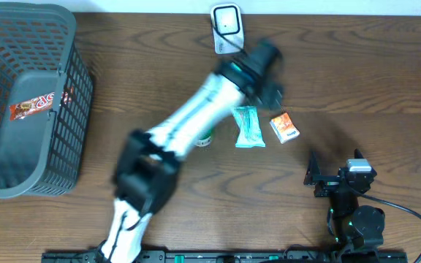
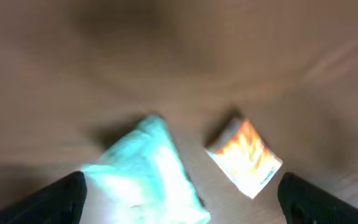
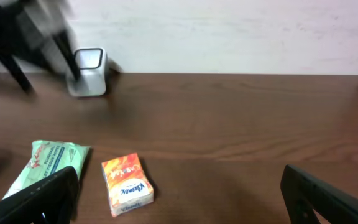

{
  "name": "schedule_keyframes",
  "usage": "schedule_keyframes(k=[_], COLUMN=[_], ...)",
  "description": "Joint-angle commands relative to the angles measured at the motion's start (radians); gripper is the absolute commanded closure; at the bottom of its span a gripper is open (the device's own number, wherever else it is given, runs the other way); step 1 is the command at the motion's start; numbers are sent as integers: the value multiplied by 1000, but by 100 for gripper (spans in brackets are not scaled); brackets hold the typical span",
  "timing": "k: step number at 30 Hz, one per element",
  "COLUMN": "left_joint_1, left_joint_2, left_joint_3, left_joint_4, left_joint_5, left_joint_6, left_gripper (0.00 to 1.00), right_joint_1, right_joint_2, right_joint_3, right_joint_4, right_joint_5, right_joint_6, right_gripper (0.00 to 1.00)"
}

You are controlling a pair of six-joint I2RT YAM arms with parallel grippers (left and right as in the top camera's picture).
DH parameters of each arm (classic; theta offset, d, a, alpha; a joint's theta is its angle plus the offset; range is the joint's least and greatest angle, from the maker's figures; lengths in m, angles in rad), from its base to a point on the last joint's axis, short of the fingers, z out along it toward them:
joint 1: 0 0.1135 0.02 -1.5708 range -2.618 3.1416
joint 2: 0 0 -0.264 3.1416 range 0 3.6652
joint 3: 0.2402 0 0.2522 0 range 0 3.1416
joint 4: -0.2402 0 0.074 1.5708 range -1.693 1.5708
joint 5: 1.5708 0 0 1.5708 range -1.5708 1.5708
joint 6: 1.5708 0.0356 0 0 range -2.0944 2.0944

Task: Scan the item barcode

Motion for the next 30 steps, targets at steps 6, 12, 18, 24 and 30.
schedule_keyframes(k=[6, 12, 18, 24, 30], left_joint_1=[451, 906, 1130, 1169, 1146], left_joint_2=[-468, -528, -409, -236, -56], left_joint_3=[126, 122, 90, 59, 56], left_joint_4=[-108, -243, -340, -417, -375], left_joint_5=[-31, -31, -32, -103, -116], left_joint_6=[106, 84, -85, -365, -467], left_gripper=[2, 2, 2, 2, 2], right_joint_1=[9, 9, 9, 9, 9], right_joint_2=[-5, -5, -5, -5, -5], right_joint_3=[-5, -5, -5, -5, -5], right_joint_4=[2, 2, 2, 2, 2], right_joint_5=[-5, -5, -5, -5, -5], right_joint_6=[-15, -15, -15, -15, -15], right_gripper=[1, 1, 1, 1, 1])
